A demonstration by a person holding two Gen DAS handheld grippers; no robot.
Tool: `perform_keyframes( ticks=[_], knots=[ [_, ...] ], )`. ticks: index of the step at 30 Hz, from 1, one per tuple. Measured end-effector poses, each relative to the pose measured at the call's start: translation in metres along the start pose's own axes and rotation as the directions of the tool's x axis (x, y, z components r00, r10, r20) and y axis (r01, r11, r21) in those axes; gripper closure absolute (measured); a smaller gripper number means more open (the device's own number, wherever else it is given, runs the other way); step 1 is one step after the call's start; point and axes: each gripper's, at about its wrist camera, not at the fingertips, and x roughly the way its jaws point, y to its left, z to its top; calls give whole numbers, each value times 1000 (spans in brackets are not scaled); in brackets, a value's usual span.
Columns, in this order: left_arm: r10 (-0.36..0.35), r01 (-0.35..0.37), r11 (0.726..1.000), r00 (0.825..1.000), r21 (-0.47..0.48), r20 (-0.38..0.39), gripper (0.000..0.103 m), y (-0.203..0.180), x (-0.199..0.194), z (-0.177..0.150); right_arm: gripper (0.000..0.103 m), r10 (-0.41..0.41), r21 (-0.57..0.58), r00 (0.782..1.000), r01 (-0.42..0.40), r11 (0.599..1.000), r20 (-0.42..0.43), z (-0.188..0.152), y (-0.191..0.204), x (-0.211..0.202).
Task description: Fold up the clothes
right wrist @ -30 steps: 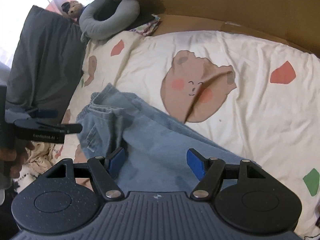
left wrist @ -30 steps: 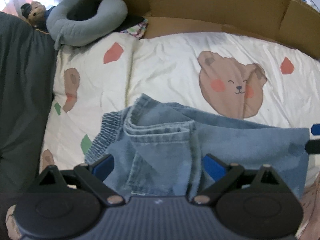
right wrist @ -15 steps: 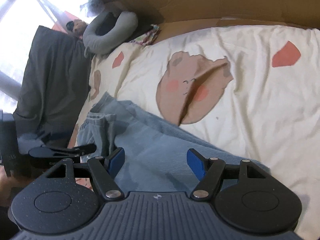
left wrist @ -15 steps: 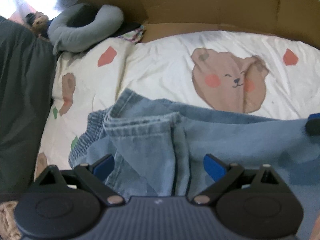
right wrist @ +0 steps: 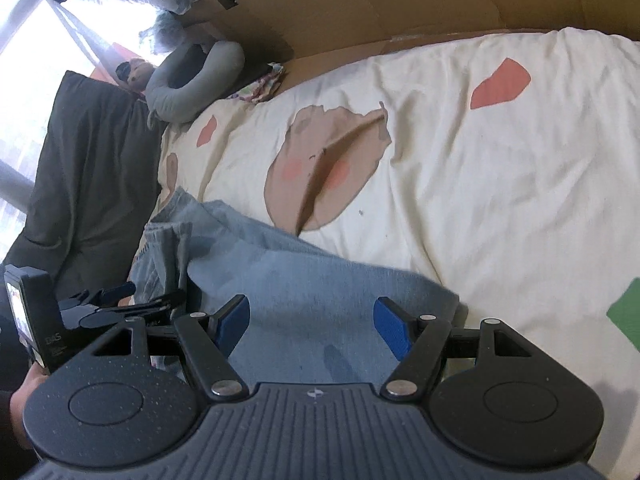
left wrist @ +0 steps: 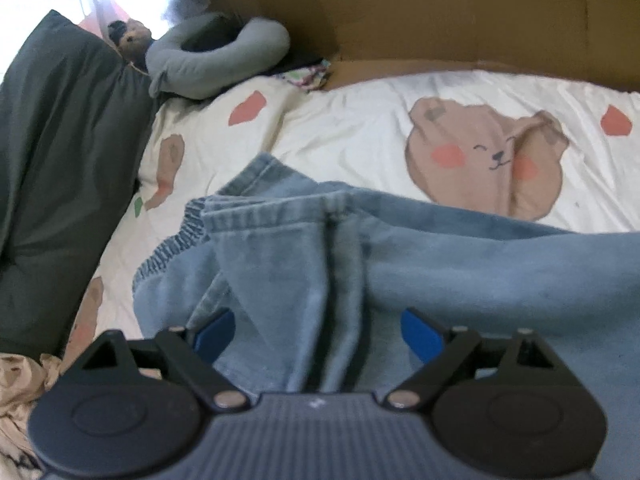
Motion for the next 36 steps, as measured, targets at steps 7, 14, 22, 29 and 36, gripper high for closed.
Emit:
perform_keyframes(
  ticks=[7,14,22,29,36],
  knots=[
    [73,-70,989,997,-129,17,12,-5,2,-13,29,19,22,999,-19,1000,29,-12,-4,-4],
    [178,-174,977,984,-124,22,17,-11,13,-22,29,19,27,1000,-19,999,2,-24,-3,2],
    [188,-187,981,982,-44,33,21,-9,33,-20,29,29,24,1000,-28,999,-8,-27,-4,5],
    [191,-189,981,980,-46,61,22,2,41,-3,29,36,53,999,-35,998,-7,-26,-5,8],
    [167,-158,979,984,-128,60,69,31,29,0,29,61,33,998,-60,998,-32,-27,6,15]
  ],
)
